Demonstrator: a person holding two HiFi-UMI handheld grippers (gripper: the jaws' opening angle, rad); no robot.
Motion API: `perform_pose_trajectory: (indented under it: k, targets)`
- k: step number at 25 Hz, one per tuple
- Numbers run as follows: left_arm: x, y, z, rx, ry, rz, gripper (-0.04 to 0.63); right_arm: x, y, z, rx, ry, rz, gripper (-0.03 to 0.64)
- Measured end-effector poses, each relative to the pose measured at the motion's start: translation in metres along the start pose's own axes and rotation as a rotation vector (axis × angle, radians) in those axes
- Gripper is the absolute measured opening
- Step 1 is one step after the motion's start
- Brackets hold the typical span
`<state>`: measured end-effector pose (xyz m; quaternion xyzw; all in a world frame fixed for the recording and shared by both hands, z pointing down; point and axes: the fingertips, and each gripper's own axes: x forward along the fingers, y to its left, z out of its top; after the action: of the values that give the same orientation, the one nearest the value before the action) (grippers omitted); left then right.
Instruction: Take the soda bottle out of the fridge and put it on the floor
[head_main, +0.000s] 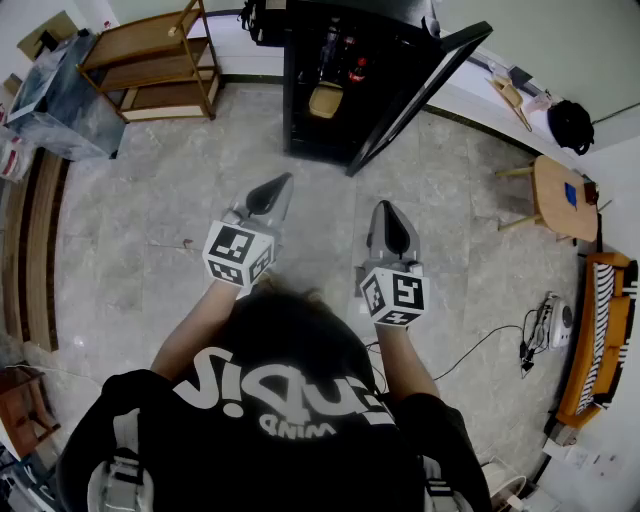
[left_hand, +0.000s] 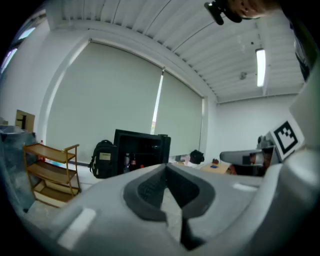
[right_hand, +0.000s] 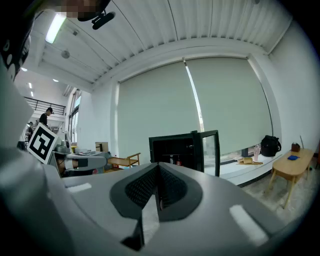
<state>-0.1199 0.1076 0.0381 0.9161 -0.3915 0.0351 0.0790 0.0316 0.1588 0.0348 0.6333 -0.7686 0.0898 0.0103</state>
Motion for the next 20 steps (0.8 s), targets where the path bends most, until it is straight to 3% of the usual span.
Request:
perform_pose_trajectory:
  k: [12, 20]
  targets:
    - [-0.006, 0.020, -0.002, -0.012, 0.001, -0.010, 0.002, 0.007, 0.014, -0.003, 0.026, -0.001, 0.006, -0.003]
    - [-0.014, 0.039, -0.007, 0.001, 0.009, -0.061, 0.002, 0.014, 0.028, -0.008, 0.019, -0.010, -0.045, -0.003]
